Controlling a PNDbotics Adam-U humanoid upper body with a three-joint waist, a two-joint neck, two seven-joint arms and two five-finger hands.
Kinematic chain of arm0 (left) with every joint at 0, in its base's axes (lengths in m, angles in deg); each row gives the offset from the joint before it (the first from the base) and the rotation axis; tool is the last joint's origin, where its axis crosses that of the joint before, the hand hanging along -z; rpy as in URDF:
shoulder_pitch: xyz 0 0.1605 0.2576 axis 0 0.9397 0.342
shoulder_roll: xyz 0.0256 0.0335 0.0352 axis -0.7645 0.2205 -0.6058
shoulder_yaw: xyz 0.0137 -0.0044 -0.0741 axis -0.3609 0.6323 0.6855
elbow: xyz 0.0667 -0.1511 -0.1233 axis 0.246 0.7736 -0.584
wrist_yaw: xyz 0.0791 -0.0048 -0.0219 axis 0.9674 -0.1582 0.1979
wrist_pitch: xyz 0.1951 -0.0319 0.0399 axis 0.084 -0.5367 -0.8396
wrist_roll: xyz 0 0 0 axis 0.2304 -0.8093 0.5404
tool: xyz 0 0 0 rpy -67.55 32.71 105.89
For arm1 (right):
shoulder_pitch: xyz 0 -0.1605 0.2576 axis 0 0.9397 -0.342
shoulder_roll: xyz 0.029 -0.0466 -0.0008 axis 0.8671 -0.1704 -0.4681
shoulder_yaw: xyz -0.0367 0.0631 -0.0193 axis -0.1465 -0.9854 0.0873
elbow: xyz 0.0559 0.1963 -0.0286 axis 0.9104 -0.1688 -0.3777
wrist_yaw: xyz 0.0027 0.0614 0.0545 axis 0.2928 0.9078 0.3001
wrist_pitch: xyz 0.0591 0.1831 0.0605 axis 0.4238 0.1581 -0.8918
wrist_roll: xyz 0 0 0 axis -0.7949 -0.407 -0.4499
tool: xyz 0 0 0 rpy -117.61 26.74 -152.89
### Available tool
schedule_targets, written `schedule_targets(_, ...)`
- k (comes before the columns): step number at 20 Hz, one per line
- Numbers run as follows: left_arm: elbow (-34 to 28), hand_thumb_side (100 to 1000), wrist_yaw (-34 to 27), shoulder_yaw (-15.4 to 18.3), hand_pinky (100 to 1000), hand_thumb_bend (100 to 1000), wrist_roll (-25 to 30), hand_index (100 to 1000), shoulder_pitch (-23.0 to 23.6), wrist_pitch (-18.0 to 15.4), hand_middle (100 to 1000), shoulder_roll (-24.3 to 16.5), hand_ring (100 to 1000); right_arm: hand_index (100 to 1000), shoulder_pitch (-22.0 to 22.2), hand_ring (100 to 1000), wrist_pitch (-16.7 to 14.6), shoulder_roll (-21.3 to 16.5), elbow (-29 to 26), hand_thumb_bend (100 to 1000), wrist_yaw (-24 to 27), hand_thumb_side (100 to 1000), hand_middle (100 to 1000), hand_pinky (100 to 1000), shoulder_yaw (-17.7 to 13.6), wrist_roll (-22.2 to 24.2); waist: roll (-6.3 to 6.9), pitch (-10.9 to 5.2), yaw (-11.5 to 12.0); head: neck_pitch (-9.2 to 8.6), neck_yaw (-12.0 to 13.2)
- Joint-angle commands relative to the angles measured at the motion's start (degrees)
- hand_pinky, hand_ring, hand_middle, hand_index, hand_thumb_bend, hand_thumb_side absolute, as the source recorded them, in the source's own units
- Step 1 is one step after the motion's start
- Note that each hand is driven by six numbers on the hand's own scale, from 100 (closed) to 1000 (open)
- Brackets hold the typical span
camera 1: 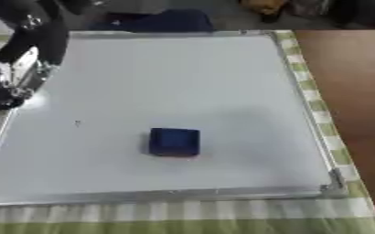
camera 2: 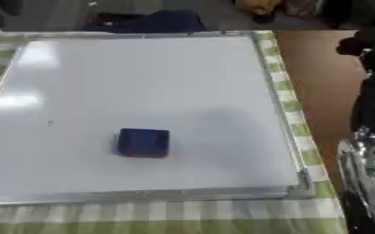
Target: Wipe the whiteboard clean with a brush.
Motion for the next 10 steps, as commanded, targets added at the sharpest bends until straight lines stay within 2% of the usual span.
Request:
schedule_targets(1, 0.76, 785, 4.43, -3.23, 625, 178, 6.02, 100, -3.03, -1.17, 797, -1.77, 747, 554, -0.15, 553, 0.02, -1.52, -1.14, 100, 0.19, 891, 435, 554, 0.12, 0.32, 0.14, -0.87, -0.07, -0.21, 0.38)
schedule_targets(6, 5.03, 854, 8.26, -8.3, 703, 228, 17.59, 114, -6.65, -3.43, 820, -0.1, 802, 553, -0.08, 552, 0.14, -1.54, -1.14, 100, 0.24, 891, 434, 554, 0.28, 0.57, 0.26, -0.99, -0.26, -0.12, 1.0)
schedule_targets(8, 7.61, 850, 8.62, -9.69, 744, 278, 20.42, 107, -7.46, -3.04, 827, 0.82, 837, 552, -0.05, 552, 0.14, -1.53, -1.14, 100, 0.29, 891, 434, 553, 0.36, 0.68, 0.26, -1.05, -0.34, -0.14, 1.26)
schedule_targets(10, 10.01, 842, 9.52, -10.66, 748, 325, 21.85, 100, -8.14, -2.39, 826, 1.57, 842, 552, 0.01, 552, 0.17, -1.51, -1.14, 100, 0.3, 891, 433, 553, 0.38, 0.75, 0.27, -1.09, -0.41, -0.07, 1.46)
